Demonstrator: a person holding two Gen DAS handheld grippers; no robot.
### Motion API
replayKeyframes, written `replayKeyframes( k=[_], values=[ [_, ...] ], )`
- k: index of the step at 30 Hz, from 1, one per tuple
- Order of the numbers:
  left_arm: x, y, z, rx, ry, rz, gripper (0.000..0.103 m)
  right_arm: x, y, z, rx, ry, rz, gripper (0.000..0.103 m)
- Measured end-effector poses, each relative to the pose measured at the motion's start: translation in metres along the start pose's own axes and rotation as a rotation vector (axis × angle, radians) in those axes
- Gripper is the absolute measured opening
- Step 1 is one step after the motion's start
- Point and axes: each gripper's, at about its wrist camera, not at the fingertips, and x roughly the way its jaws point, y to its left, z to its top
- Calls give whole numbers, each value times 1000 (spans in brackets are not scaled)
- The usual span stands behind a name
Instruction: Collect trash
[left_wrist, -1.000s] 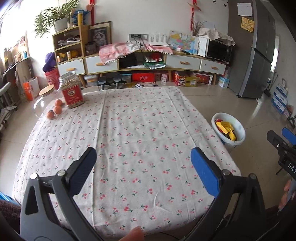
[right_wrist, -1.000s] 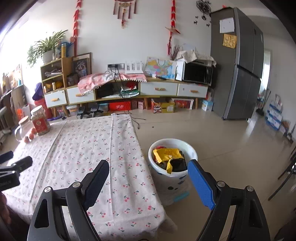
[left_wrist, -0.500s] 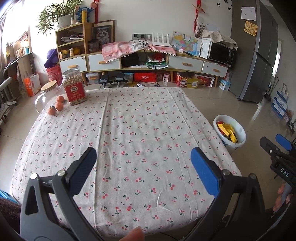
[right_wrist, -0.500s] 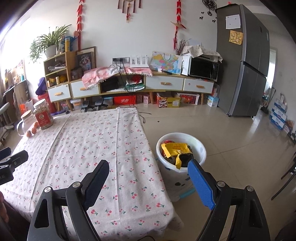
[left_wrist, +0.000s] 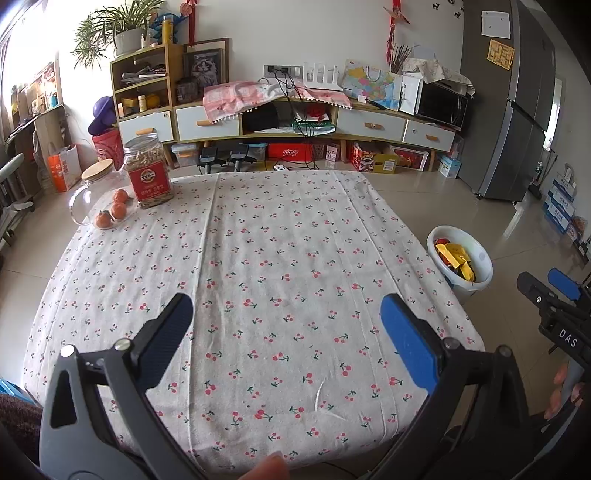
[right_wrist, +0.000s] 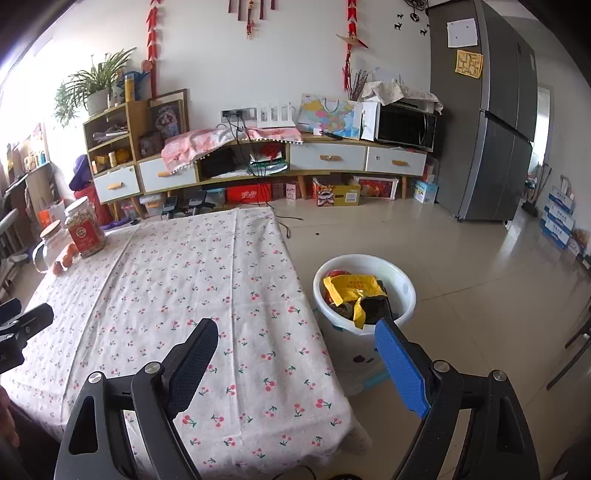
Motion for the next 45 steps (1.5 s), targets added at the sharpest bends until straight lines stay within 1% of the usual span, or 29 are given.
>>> replayKeyframes(
  k=[45],
  values=[
    [-1,-8,-3,7,20,-15,101,1,-3,-1,-1,1,-4,88]
  ],
)
